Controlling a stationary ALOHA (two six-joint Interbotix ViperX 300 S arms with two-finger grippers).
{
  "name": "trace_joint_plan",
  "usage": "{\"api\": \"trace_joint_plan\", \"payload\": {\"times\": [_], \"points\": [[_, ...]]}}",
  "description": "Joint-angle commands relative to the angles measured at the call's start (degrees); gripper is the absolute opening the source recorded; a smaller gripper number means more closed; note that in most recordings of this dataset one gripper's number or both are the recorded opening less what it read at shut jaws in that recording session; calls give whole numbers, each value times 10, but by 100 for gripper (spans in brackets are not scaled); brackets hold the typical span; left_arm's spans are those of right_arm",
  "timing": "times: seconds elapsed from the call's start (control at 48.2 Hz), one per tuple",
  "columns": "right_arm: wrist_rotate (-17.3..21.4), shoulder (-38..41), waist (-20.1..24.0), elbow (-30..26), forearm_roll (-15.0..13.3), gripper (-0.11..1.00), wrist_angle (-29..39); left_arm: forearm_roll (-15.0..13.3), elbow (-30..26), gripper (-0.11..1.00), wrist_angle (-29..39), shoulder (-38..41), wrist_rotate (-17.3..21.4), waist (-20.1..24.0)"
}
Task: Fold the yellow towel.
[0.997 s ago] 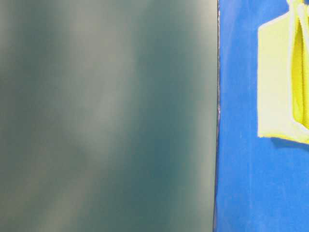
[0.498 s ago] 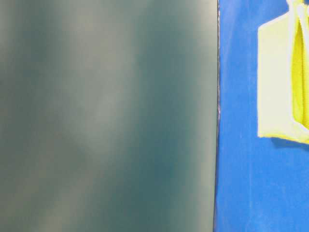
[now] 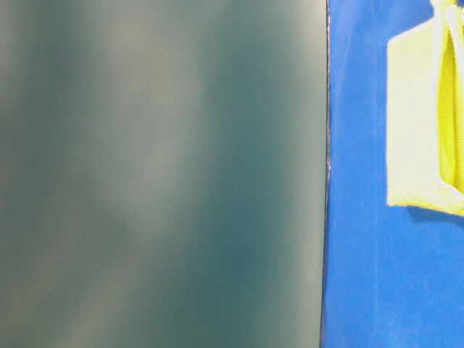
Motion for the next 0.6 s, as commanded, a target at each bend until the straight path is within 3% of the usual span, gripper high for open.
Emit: {"api": "trace_joint_plan", "payload": {"times": [0.0,0.581], "points": [[1,5,1,-8,1,56,-4,-1,-6,51,-4,5,0,3],[1,5,1,-8,1,56,-4,0,-4,51,-7,4,-1,3]]}}
